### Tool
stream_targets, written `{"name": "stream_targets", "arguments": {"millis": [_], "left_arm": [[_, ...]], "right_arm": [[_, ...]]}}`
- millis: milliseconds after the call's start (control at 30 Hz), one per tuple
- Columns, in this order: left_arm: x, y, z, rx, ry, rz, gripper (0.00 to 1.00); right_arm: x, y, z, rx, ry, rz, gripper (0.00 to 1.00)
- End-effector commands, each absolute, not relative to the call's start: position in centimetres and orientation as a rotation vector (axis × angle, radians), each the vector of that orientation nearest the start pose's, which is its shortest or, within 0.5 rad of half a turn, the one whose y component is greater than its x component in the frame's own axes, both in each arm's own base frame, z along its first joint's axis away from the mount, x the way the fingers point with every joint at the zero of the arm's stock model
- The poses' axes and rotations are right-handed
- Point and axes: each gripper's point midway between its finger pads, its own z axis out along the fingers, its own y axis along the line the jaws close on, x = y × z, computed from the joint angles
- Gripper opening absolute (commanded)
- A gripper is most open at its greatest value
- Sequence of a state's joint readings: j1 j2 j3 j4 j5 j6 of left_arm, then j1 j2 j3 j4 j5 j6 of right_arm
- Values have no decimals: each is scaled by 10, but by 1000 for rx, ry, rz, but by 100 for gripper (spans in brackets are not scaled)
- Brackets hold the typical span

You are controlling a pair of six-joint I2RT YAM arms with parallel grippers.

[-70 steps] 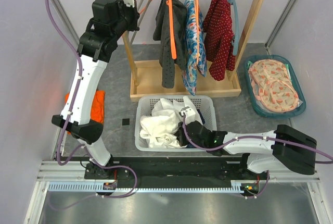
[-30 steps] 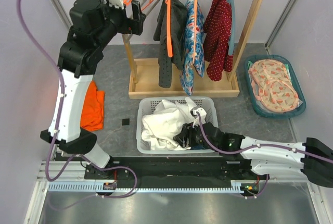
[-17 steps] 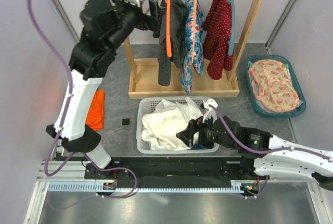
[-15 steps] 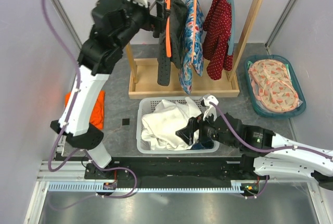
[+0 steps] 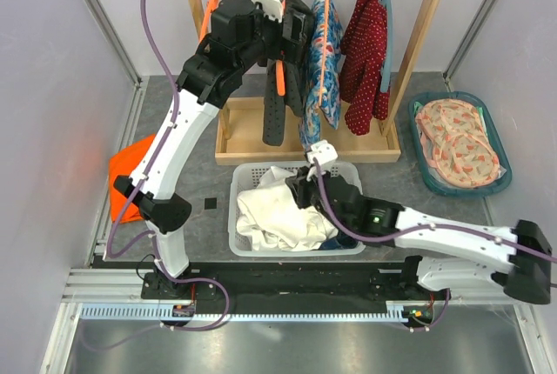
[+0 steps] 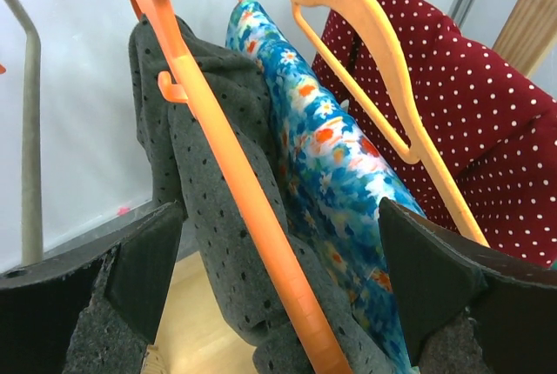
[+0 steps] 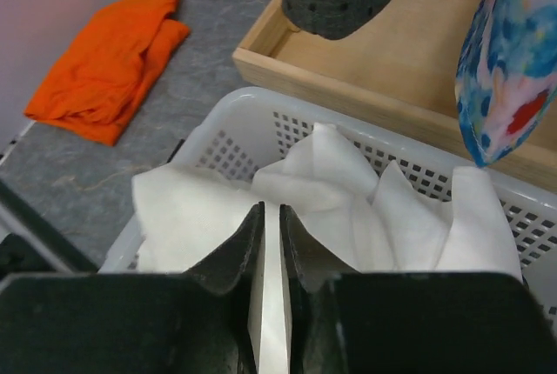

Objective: Remove the skirt from the hanger

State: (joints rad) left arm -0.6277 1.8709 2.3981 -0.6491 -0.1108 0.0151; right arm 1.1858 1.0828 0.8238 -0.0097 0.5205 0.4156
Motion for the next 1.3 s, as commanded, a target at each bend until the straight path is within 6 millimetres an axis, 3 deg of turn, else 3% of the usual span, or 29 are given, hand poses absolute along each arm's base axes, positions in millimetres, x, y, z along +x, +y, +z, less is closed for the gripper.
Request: {"name": "stream_targets", "arguments": {"millis": [0,133,200,233,300,367,400,433,500,533,567,600,633,667,700,733,867,1067,1100,1200,1267], "left_arm": [[431,-285,489,410,1593,-376,94],[432,-288,478,424,1615,-376,57],[433,-287,476,424,1622,-371,53],[433,-288,476,424,1619,-373,55],[437,-288,476,416,1618,-367,57],[439,-287,481,432,1598,-345,55],[440,-288,481,430,1598,-345,50],[440,-288,483,426,1592,-348,34],[439,-286,493,416,1567,-348,18],[438,-285,498,411,1556,-347,7],[436,-282,509,405,1524,-346,3],[435,-281,516,402,1506,-347,2],[433,-280,524,399,1481,-346,2],[431,-276,536,400,1444,-331,2],[431,-274,548,391,1408,-327,2],[429,-272,555,389,1386,-324,2],[411,-262,584,361,1324,-356,2],[383,-244,606,323,1291,-404,2],[368,-236,618,314,1266,-415,2],[349,-227,624,320,1263,-441,2],[329,-217,635,327,1246,-467,2]], "right_arm": [[235,325,236,-225,1775,666,17],[231,328,179,-231,1890,662,17],[222,320,149,-213,1960,664,11],[218,315,142,-199,1977,673,3],[208,302,117,-189,2027,671,0],[202,294,115,-143,2036,702,0],[198,285,103,-139,2056,684,0],[196,281,106,-124,2054,696,0],[194,277,110,-121,2050,699,2],[194,274,118,-122,2039,707,8],[192,276,125,-115,2034,730,11],[194,283,147,-117,2001,779,16],[187,290,164,-161,1987,843,40],[188,292,175,-180,1978,846,51],[189,300,204,-188,1941,885,57],[186,302,212,-219,1944,891,66],[185,293,250,-232,1881,883,74],[181,278,340,-212,1695,963,82],[180,277,364,-203,1652,989,83],[179,283,401,-233,1588,1019,87],[183,285,408,-261,1570,980,88]]}}
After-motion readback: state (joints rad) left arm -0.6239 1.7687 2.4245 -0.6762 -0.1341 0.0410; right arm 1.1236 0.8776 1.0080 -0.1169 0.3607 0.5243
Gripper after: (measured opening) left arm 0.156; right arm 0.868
